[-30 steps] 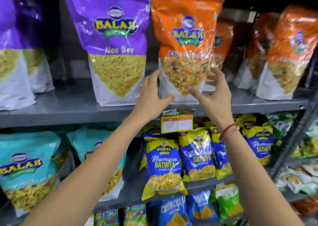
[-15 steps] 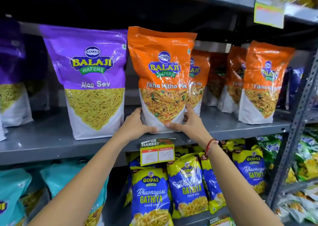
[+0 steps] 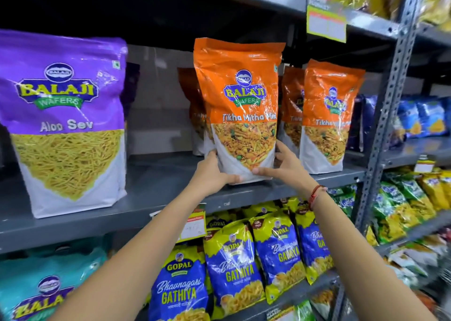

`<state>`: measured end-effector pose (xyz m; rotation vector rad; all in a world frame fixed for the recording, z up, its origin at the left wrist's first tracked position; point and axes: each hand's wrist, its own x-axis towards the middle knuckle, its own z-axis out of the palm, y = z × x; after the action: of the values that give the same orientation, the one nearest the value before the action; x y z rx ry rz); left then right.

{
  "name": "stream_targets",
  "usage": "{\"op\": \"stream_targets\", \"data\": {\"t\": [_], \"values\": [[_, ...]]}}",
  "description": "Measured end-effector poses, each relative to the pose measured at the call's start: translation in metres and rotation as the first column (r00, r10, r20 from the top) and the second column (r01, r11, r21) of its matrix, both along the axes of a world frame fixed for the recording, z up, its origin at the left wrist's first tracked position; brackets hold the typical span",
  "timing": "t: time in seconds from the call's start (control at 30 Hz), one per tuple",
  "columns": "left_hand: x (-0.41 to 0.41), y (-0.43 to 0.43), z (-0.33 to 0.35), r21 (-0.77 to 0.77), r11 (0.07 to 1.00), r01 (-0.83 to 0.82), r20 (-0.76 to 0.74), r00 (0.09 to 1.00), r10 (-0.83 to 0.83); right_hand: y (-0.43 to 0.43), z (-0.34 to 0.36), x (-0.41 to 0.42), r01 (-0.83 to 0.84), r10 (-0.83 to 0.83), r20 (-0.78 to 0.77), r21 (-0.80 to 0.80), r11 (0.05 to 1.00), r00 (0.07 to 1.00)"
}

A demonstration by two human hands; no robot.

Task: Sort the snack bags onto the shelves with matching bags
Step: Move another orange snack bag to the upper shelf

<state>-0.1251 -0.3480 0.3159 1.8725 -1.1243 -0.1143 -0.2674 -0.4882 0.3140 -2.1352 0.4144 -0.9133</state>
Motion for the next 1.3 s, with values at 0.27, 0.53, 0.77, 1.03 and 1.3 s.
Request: {"op": "stream_targets", "data": {"t": [0.27,0.53,0.77,1.03,1.3], "values": [[0.001,-0.023,-0.006,0.09,0.995,-0.03,0.094,0.995,0.021,-0.028,-0.017,0.004,-0.011,0.012,-0.028,0.039,0.999,1.0],[0.014,-0.015,-0.012,0.127,0.992,-0.026,0.023,0.999,0.024,-0.042,-0.018,0.011,-0.048,0.047,-0.142,-0.003,0.999,0.989],[0.018,-0.009,-0.017,0.099,0.995,-0.027,0.002,1.0,0.027,-0.046,-0.022,0.012,-0.072,0.073,-0.103,0.011,0.997,0.992],[0.017,-0.007,-0.016,0.079,0.997,-0.027,-0.001,1.0,0.028,-0.05,-0.022,0.009,-0.076,0.078,-0.117,0.023,0.997,0.99],[0.012,-0.002,-0.013,0.067,0.998,-0.018,-0.004,1.0,0.018,-0.045,-0.022,0.006,-0.097,0.102,-0.09,0.06,0.993,0.991]]}}
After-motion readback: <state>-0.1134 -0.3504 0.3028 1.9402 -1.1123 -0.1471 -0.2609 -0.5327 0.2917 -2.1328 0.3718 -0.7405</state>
